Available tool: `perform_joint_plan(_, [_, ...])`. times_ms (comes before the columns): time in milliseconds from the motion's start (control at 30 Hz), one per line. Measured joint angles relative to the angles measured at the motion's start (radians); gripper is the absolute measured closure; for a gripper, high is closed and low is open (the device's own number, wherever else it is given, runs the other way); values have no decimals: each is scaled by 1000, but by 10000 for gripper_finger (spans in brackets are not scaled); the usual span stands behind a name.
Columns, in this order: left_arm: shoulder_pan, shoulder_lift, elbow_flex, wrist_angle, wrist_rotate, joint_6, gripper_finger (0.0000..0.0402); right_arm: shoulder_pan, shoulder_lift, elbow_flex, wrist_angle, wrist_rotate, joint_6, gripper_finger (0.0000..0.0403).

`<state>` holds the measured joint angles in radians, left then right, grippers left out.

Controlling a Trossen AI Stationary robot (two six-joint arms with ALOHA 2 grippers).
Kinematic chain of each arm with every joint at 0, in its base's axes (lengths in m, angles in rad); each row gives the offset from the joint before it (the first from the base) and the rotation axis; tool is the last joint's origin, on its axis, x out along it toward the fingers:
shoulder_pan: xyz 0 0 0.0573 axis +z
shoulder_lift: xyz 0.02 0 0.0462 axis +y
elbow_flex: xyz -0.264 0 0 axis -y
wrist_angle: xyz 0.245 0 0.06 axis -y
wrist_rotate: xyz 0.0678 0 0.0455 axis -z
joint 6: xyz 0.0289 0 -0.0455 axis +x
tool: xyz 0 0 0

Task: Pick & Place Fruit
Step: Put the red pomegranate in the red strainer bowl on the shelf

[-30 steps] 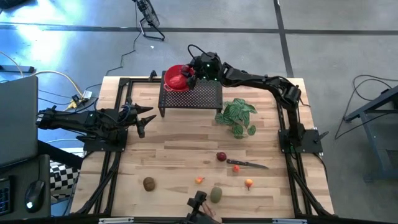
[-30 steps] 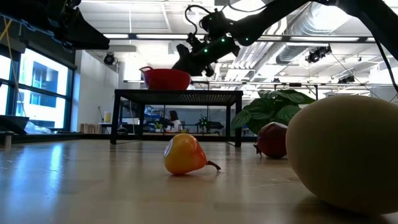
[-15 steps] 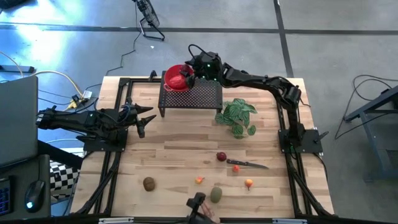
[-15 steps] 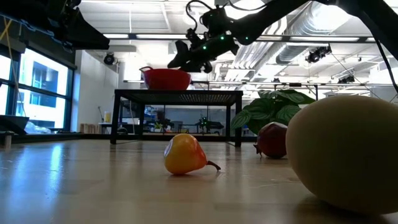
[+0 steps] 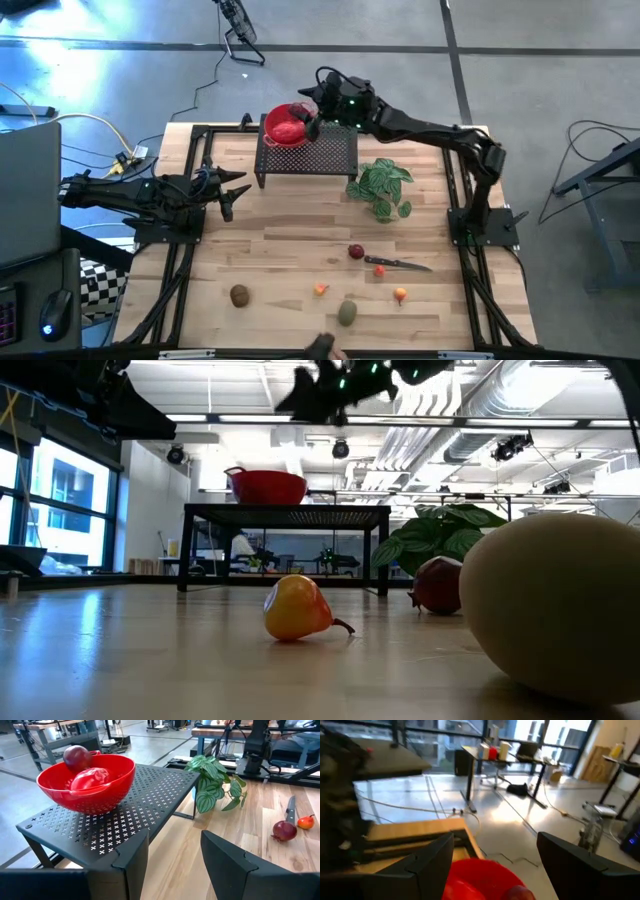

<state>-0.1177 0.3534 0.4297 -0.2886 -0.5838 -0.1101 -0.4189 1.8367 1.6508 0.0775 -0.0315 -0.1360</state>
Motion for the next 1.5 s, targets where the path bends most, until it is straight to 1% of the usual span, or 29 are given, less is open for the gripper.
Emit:
perform_joint_plan(133, [0,0,0,-1,0,0,227,42,-88,0,-132,2,1,121])
perform_joint_plan(267, [0,0,0,-2,0,0,227,82,-177,0,-303,2,4,121])
perform_joint_plan(433, [0,0,0,-2,0,0,227,122,-250,0,-523,5,9,125])
perform_joint_plan(500, [0,0,0,-2,0,0,227,138,-256,0,-579,6,11,137])
perform_joint_plan(600, [0,0,0,-2,0,0,227,152,-256,0,-669,3,11,164])
perform_joint_plan(700, [0,0,0,-2,0,0,227,161,-253,0,-784,-29,12,189])
perform_joint_plan(767, [0,0,0,-2,0,0,227,174,-245,0,-849,-53,13,199])
perform_joint_plan(867, [0,0,0,-2,0,0,227,194,-239,-1,-943,-53,62,207])
perform_joint_plan(1200, [0,0,0,-7,0,0,227,286,-234,-10,-1153,-48,263,211])
perform_joint_plan(1300, [0,0,0,-8,0,0,227,310,-230,-49,-1148,-46,291,211])
perform_joint_plan(1433, [0,0,0,-19,0,0,227,342,-230,-140,-1070,-47,309,211])
perform_joint_plan(1500, [0,0,0,-28,0,0,227,349,-230,-179,-1066,-56,341,211])
